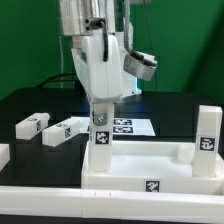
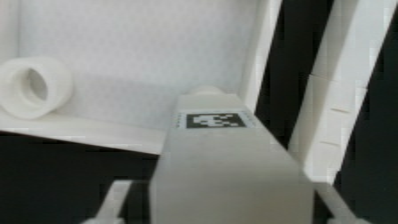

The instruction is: Assemble desk

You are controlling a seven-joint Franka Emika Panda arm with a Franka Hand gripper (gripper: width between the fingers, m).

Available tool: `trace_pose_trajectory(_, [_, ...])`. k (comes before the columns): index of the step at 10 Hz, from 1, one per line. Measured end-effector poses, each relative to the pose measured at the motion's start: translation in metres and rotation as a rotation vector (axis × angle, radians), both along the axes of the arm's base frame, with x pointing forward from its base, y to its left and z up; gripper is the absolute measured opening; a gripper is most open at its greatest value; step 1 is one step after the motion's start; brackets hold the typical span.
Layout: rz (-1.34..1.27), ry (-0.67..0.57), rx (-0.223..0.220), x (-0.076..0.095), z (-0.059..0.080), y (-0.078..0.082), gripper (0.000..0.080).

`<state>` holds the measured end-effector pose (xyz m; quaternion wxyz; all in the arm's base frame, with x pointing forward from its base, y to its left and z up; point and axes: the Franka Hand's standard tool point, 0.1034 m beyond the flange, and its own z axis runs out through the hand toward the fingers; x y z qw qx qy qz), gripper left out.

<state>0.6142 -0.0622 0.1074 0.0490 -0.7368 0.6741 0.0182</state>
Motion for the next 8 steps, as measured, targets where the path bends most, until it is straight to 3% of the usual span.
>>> trace_pose_trajectory(3, [-0.119,0.009,0.008,0.0005,-0.0002,0.0006,0.0291])
trace_pose_trajectory(4, [-0.095,0.006,0.007,0.0005,-0.0002,0.0007,0.0451])
trace_pose_trajectory(5, [-0.06,0.004,0.006,0.0003,-0.0003,0.0008,0.0451])
trace_pose_trajectory(6, [-0.028,0.004,0.005,-0.0001,-0.0002,0.0011,0.0583])
trace_pose_trajectory(7, [0.056,-0.001,-0.001,0.0004,0.0006,0.0014,0.0583])
trace_pose_trajectory(8, [0.168,-0.005,-0.002,0.0011,0.0023,0.0031,0.0635])
